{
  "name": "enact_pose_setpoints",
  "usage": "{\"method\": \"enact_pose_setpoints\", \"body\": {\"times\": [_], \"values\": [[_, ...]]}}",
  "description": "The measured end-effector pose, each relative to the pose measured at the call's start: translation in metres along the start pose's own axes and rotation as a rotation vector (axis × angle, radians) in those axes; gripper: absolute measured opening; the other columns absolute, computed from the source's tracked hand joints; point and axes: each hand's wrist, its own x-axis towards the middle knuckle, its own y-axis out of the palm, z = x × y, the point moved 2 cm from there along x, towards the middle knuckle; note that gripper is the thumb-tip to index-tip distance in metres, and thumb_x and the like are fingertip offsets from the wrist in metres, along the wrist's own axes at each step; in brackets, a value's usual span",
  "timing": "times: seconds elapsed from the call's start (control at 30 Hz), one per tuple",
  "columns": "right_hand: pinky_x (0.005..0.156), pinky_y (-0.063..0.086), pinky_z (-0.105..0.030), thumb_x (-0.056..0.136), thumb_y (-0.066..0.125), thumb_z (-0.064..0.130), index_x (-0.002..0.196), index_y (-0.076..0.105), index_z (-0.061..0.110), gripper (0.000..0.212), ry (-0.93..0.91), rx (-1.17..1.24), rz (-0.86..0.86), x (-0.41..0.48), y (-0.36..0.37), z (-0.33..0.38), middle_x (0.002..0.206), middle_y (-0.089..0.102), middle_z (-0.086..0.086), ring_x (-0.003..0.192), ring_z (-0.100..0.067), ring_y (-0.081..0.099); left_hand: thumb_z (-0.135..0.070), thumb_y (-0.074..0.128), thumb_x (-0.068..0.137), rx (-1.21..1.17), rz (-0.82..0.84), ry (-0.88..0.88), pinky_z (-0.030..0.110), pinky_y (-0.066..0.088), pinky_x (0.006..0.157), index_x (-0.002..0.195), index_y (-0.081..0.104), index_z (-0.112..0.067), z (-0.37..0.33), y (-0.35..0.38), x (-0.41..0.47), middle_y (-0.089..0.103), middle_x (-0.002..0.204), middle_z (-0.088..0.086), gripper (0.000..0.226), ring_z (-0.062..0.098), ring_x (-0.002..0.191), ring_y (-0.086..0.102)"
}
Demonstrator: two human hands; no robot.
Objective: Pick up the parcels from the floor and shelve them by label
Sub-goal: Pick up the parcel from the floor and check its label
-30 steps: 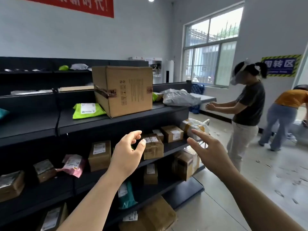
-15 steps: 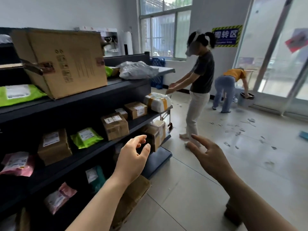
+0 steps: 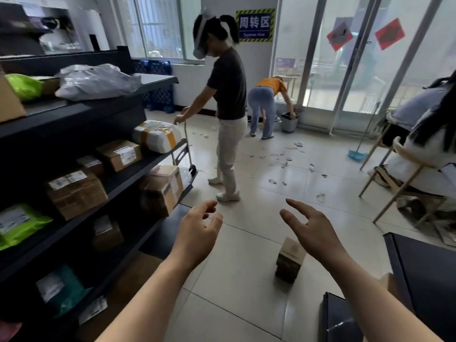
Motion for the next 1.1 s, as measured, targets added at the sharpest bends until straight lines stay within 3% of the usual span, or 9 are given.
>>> {"method": "enact_pose_setpoints", "body": {"times": [0.2, 0.67, 1.1], "values": [[0.105, 0.03, -0.028, 0.088, 0.058, 0.04, 0.131, 0.053, 0.026, 0.046, 0.115, 0.022, -0.041, 0.038, -0.036, -0.051, 0.142, 0.047, 0.003, 0.133, -0.015, 0.039, -0.026, 0.056, 0.092, -0.027, 0.073, -0.008, 0.036, 0.049, 0.096, 0.13, 0.056, -0.019, -0.022, 0.07, 0.043, 0.063, 0.117, -0.004, 0.038, 0.013, 0.109, 0.058], [0.1, 0.031, -0.025, 0.09, 0.057, 0.04, 0.133, 0.052, 0.025, 0.046, 0.28, 0.045, -0.083, 0.125, -0.078, -0.157, 0.141, 0.049, 0.002, 0.132, -0.015, 0.04, -0.027, 0.055, 0.092, -0.031, 0.203, -0.009, 0.023, 0.041, 0.084, 0.13, 0.056, -0.02, -0.038, 0.212, 0.138, 0.062, 0.121, -0.006, 0.038, 0.01, 0.108, 0.057], [0.1, 0.03, -0.024, 0.09, 0.056, 0.039, 0.131, 0.053, 0.023, 0.044, 0.451, 0.081, -0.192, 0.212, -0.073, -0.228, 0.139, 0.05, 0.003, 0.131, -0.014, 0.041, -0.025, 0.055, 0.093, -0.028, 0.384, -0.062, 0.024, 0.041, 0.085, 0.127, 0.057, -0.018, -0.008, 0.301, 0.248, 0.063, 0.117, -0.003, 0.035, 0.013, 0.106, 0.058]]}}
